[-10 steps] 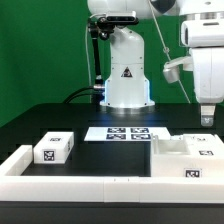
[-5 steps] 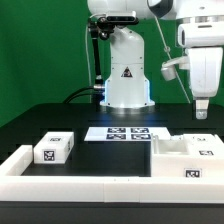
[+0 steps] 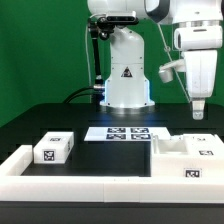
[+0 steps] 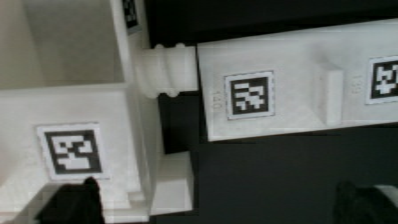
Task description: Assemble cabinet
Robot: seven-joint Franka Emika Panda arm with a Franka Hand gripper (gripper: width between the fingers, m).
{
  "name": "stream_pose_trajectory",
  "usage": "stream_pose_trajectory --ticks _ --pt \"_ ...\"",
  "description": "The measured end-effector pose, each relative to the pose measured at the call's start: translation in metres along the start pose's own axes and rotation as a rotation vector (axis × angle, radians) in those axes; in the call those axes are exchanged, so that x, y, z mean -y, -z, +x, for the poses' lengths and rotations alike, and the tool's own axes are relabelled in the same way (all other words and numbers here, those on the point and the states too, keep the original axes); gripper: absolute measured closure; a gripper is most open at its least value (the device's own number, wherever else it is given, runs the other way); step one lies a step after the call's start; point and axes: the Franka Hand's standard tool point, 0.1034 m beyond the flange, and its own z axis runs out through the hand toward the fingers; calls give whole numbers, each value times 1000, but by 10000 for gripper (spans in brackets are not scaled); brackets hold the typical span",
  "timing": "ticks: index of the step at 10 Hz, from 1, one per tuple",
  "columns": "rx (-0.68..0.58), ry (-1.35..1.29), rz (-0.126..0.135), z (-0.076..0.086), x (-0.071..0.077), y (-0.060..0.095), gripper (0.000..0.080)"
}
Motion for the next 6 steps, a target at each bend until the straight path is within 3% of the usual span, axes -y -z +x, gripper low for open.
stream_pose_trajectory --ticks 1,4,6 --pt "3 1 8 -1 4 -2 151" --pt "13 0 40 -6 38 -20 151" --pt "13 -32 48 -7 43 -24 151"
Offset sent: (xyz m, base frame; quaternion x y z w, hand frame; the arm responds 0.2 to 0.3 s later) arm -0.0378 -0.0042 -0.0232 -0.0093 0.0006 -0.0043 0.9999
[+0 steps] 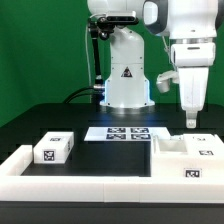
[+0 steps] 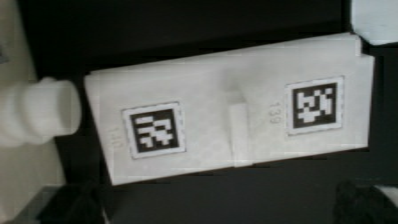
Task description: Assemble cabinet
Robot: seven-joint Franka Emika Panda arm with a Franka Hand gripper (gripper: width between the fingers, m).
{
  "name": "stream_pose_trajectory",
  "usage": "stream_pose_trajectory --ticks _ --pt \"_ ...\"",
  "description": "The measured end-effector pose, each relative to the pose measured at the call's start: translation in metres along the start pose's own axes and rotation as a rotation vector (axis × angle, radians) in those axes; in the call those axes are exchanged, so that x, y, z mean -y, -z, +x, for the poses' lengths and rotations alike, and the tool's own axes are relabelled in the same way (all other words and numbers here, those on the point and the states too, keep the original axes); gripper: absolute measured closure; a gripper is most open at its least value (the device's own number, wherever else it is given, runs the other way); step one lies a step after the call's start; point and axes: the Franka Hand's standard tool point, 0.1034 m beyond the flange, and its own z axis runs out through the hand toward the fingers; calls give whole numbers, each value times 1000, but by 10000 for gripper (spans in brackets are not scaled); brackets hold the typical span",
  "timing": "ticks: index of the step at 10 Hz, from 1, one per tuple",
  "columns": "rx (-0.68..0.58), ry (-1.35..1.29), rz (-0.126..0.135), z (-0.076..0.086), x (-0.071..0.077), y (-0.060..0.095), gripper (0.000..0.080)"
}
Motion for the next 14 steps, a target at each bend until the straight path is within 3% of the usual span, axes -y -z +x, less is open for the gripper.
stream_pose_trajectory --ticks 2,4,6,7,12,13,14 --pt "0 -2 3 -1 1 -2 151" --pt "-3 12 29 -7 8 -16 151" --pt "-29 31 23 -6 13 -31 151" --pt "-31 33 32 -6 16 -36 151" --pt "-31 24 50 -9 20 -44 151" --pt "-31 24 51 -10 20 -44 249" --pt "-31 24 51 -10 20 -44 249"
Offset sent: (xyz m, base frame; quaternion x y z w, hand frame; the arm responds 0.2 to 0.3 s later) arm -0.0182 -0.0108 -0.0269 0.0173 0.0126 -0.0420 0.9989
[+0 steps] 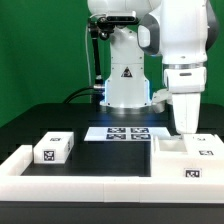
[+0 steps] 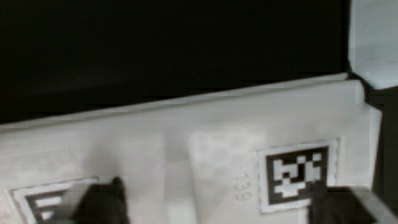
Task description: Assemble cabinet
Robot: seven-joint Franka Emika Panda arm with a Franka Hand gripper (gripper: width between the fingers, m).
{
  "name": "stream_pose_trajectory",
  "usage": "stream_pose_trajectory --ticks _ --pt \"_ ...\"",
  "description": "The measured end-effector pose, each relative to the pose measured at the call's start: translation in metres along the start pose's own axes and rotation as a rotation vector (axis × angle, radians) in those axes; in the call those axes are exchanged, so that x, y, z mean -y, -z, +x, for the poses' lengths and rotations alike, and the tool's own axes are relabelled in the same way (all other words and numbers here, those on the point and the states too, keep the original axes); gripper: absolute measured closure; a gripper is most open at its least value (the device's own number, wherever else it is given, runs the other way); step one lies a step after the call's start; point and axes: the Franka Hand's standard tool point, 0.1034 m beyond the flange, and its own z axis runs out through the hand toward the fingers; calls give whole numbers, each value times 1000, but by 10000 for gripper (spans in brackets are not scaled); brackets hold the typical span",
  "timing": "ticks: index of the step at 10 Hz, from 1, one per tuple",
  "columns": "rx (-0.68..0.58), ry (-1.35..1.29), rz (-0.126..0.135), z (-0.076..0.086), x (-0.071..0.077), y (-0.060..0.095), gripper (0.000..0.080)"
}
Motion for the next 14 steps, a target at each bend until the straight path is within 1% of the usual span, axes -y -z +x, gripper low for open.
stream_pose_trajectory --ticks 1,2,3,4,5,11,12,13,14 --pt "0 0 0 0 0 0 453" --pt "0 0 0 0 0 0 453" --pt "0 0 0 0 0 0 646" --pt "0 0 0 0 0 0 646" --pt "0 0 -1 0 0 0 739" --pt "0 0 -1 0 0 0 739" --pt "6 1 4 -1 0 2 739" --pt "32 4 14 -5 0 15 738" --pt "51 7 8 -7 -4 30 738"
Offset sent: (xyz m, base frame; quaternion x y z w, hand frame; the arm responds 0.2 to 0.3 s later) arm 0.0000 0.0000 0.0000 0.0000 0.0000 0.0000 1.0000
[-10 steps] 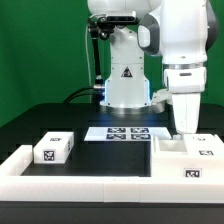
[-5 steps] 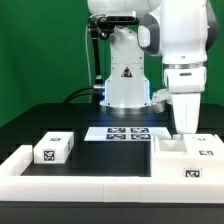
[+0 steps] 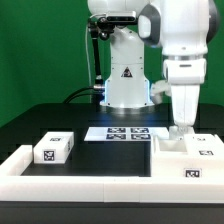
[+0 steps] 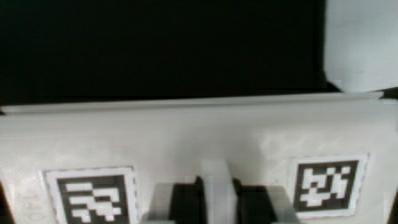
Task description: Assemble cabinet
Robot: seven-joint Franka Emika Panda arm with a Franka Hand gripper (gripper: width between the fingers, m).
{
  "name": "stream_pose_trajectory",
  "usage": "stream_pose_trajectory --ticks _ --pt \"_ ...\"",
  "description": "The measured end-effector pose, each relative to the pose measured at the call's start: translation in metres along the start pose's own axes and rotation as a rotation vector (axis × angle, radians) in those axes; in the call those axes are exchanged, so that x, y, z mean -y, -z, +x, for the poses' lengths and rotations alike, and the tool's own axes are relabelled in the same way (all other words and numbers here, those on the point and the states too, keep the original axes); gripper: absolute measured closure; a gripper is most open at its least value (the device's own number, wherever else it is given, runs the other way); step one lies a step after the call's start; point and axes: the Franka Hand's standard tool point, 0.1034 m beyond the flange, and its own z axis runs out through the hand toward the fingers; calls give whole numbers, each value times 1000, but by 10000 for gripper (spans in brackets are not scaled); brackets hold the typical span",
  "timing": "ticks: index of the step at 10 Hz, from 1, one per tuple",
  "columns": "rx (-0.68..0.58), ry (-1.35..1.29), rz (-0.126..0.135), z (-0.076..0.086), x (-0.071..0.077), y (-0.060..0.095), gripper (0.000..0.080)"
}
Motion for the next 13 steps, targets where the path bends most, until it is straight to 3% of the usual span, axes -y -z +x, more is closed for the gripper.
stream_pose_trajectory --ticks 2,5,13 --pt "18 21 -6 -14 -2 14 738" --pt "19 22 -7 -32 -8 17 738" --pt "15 15 2 -34 -9 14 738"
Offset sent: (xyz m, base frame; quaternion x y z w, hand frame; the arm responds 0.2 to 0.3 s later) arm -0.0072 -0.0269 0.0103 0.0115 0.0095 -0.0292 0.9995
